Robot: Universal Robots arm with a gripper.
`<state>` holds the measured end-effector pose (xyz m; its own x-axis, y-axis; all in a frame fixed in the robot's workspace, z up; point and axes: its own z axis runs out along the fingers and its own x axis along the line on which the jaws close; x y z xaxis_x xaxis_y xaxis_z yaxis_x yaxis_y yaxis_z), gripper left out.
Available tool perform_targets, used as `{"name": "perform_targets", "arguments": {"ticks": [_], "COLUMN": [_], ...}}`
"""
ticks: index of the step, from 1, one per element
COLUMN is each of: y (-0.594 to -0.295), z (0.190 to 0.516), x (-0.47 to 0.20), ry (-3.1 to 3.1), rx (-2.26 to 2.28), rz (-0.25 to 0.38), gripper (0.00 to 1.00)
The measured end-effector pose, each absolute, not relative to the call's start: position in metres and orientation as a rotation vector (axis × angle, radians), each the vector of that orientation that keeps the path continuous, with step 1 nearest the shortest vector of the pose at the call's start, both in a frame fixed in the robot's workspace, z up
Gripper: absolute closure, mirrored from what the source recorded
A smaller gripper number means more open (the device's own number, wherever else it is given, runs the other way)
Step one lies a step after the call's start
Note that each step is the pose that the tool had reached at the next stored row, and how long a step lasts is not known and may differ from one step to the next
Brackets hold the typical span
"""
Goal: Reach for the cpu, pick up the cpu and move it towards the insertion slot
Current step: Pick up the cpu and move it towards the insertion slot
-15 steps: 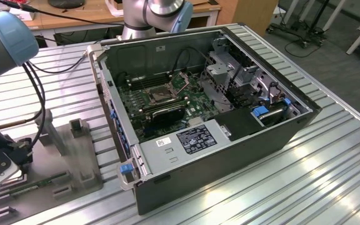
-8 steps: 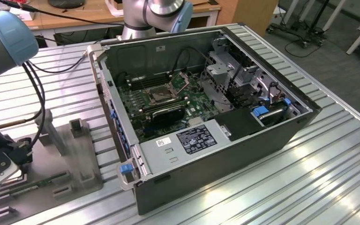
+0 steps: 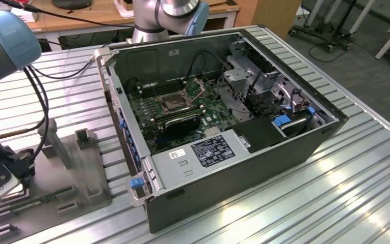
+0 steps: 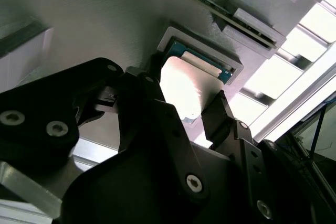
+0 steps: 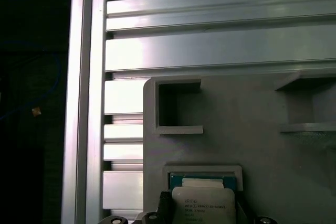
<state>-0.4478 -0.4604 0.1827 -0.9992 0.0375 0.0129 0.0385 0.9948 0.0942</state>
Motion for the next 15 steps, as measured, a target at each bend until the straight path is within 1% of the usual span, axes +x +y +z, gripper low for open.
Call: {"name": "perform_targets", "arguments": {"ticks": [15], "y": [-0.4606], "z": [0.1859], "x": [-0.4478], "ry": [-3.126], "rx": [-0.060], "rz": [-0.148], "gripper": [0.45]}}
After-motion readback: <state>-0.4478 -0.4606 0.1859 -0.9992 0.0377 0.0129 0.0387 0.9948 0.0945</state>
